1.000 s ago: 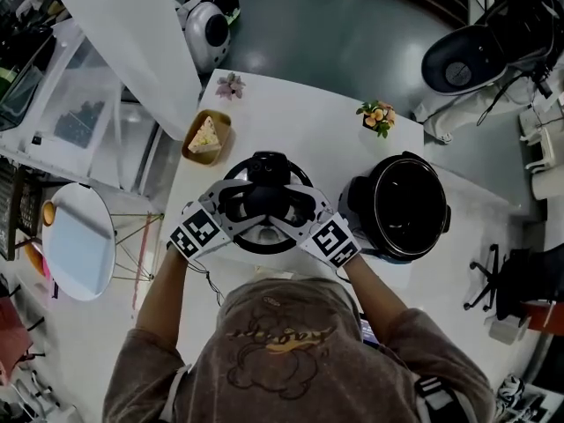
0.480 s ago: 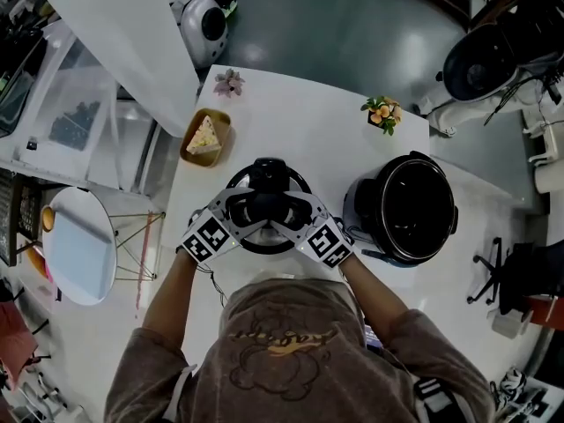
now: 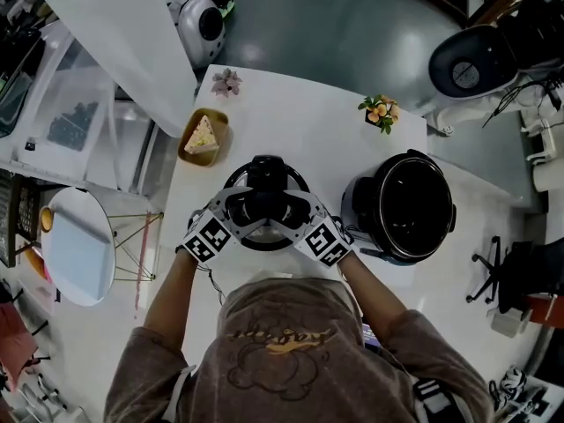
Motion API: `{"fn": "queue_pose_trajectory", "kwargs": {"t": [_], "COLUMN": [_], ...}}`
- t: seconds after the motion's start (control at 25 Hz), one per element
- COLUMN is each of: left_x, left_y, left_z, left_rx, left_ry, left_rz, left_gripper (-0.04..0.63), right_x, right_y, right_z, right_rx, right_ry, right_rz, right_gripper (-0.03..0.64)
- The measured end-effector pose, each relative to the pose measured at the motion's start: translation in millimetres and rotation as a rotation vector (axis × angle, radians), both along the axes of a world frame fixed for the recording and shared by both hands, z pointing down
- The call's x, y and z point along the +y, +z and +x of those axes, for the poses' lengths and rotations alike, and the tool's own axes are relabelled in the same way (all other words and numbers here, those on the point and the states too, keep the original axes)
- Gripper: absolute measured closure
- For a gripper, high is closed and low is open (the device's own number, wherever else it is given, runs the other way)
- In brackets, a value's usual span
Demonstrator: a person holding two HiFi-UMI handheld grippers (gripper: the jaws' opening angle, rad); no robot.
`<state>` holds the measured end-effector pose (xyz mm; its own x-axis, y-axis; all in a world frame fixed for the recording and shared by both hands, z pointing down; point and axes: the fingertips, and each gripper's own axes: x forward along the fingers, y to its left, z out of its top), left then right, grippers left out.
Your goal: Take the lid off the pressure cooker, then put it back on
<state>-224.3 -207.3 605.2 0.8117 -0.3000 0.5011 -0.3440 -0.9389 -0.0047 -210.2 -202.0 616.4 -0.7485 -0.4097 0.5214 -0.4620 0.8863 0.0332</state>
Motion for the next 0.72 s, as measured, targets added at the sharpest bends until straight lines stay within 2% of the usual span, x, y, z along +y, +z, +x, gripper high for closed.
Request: {"fn": "queue_pose_trajectory", "kwargs": {"t": [0.28, 0.72], "left_x": [-3.0, 17.2], "left_y": [-36.0, -77.3], "left_z": [-12.2, -31.7], "left_rx": [0.105, 0.235], "left_ry": [-0.135, -0.286], "left_rz": [0.017, 0.011], "left_gripper": [0.324, 0.318], "right_x": [3.0, 13.4], "right_y": [-40.1, -69.0], "right_z": [8.7, 35.8], "right_rx": [-0.108, -0.161], "right_ry": [0.063, 0.150], "right_rz": [0.014, 0.044], "right_gripper": [0.359, 0.364]}}
